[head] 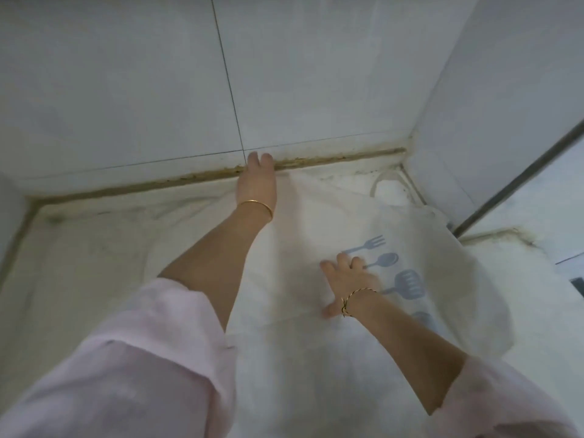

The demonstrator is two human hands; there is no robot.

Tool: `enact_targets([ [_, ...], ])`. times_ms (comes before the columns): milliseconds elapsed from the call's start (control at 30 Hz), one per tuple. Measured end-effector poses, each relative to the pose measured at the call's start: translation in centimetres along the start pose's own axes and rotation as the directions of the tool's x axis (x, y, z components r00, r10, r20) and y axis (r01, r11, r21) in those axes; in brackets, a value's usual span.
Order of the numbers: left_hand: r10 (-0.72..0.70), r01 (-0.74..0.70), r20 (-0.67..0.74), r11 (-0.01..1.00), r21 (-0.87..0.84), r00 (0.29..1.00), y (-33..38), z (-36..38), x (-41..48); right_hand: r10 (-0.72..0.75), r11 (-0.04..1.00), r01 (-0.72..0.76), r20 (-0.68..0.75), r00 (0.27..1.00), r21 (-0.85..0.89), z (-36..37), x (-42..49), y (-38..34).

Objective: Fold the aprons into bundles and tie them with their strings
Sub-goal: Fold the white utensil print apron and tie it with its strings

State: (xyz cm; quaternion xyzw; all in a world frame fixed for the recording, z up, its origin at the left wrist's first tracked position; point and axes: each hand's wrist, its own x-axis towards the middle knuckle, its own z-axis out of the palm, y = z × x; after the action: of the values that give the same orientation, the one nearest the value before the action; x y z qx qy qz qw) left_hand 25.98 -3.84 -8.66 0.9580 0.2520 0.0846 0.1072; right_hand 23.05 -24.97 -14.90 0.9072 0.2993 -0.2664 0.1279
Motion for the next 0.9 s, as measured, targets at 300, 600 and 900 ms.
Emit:
enact_targets([
  [300,-0.009,-0.022,0.191,0.987,0.159,0.982,-0.7,5.9,-6.5,0.012,1.000,-0.012,-0.021,1.000,-0.007,0.5,0.2,0.0],
  [600,0.191,-0.166,0.462,0.982,-0.095,0.866,-2.0,7.3,-14.4,0.010,0.993,0.006,-0.130,0.991,0.122,2.5,-0.9,0.4],
  [900,0.029,-0.136,0.420,0.964,0.228,0.907,0.1,6.9,-18.6,-0.072,0.928,0.164,-0.272,0.960,0.335,5.0,-5.4,4.2],
])
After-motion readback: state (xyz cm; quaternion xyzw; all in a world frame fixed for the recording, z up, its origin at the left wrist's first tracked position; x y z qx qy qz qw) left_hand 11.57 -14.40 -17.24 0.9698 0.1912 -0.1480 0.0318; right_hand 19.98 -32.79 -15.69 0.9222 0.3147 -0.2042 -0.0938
